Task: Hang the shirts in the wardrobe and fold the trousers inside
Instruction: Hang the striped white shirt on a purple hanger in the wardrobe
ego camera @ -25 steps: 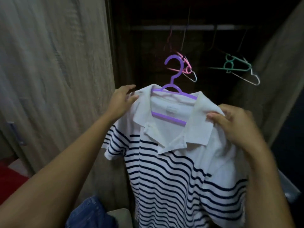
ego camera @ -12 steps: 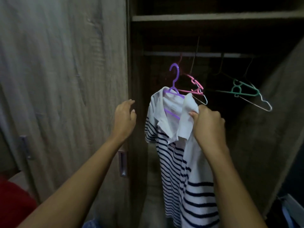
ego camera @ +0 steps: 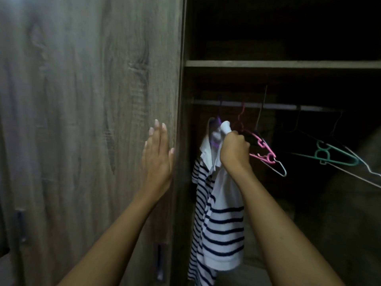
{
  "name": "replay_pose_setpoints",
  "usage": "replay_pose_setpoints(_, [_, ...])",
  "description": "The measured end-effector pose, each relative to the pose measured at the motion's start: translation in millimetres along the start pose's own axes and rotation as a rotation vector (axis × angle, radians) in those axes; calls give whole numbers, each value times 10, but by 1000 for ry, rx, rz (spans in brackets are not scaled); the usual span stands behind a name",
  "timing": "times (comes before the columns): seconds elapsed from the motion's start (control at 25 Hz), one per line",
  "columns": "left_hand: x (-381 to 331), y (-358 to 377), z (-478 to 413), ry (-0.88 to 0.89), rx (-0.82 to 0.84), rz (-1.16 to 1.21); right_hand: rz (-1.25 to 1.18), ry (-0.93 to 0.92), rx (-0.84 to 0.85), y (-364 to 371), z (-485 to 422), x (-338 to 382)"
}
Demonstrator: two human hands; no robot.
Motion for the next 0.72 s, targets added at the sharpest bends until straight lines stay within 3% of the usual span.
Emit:
replay_pose_setpoints(0.36, [240, 171, -41, 28, 23, -138, -38, -28, 28, 452, -767, 255])
replay_pose_setpoints(0.72, [264, 187, -39, 47, 9, -181, 13, -5, 96, 754, -972, 240])
Point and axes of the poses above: each hand's wrist, its own z-axis away from the middle knuckle, its own y-axis out of the palm, x = y × z, the point moved 4 cm from there along -z, towards the middle knuckle, and after that the axes turned 3 degrees about -z, right-handed, at the moved point
